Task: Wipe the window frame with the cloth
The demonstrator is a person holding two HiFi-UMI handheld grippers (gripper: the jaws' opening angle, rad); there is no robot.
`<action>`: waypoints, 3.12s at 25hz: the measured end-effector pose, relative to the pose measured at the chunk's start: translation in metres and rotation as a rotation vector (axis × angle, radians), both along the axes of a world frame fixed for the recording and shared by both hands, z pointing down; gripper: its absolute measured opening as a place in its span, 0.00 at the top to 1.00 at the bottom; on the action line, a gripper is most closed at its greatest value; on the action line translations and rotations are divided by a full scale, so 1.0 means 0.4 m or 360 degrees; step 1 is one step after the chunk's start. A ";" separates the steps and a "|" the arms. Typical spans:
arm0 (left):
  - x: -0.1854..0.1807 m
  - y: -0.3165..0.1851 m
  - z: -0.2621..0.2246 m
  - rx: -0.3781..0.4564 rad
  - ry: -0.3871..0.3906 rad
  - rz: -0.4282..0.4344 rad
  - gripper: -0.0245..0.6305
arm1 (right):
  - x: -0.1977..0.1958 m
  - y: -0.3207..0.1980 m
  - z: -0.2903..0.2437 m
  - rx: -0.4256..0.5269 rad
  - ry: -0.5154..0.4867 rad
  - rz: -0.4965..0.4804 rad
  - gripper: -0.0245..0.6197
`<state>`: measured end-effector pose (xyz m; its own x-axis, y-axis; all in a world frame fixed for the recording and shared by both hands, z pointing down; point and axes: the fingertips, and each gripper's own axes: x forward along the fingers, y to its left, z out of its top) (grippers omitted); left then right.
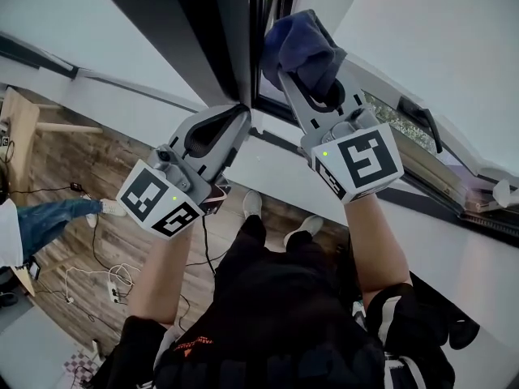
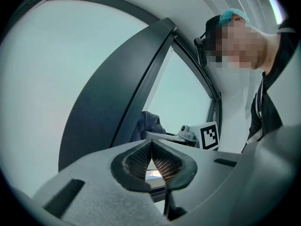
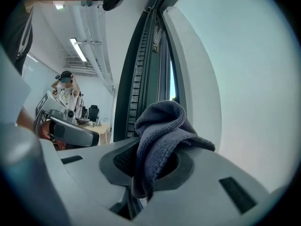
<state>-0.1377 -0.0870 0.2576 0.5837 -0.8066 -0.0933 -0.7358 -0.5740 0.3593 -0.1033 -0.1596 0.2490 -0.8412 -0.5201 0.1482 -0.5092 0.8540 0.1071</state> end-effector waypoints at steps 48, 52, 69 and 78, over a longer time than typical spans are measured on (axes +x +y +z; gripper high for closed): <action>-0.006 0.060 0.238 -0.0249 0.0129 0.0044 0.93 | -0.040 0.006 0.375 -0.0240 0.0554 0.0088 0.88; 0.001 0.061 0.240 -0.0250 0.0132 0.0053 0.93 | -0.035 0.007 0.397 -0.0232 0.0646 0.0094 0.88; 0.058 0.073 0.245 -0.0269 0.0118 0.0122 0.93 | 0.067 0.014 0.427 -0.0268 0.0768 0.0208 0.88; 0.125 0.076 0.235 -0.0264 0.0085 0.0193 0.93 | 0.149 0.026 0.423 -0.0312 0.0720 0.0276 0.88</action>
<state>-0.0878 -0.0565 0.3516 0.6754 -0.7374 0.0015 -0.6420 -0.5871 0.4931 -0.0436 -0.1492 0.4182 -0.5745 -0.5721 0.5853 -0.5848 0.7873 0.1955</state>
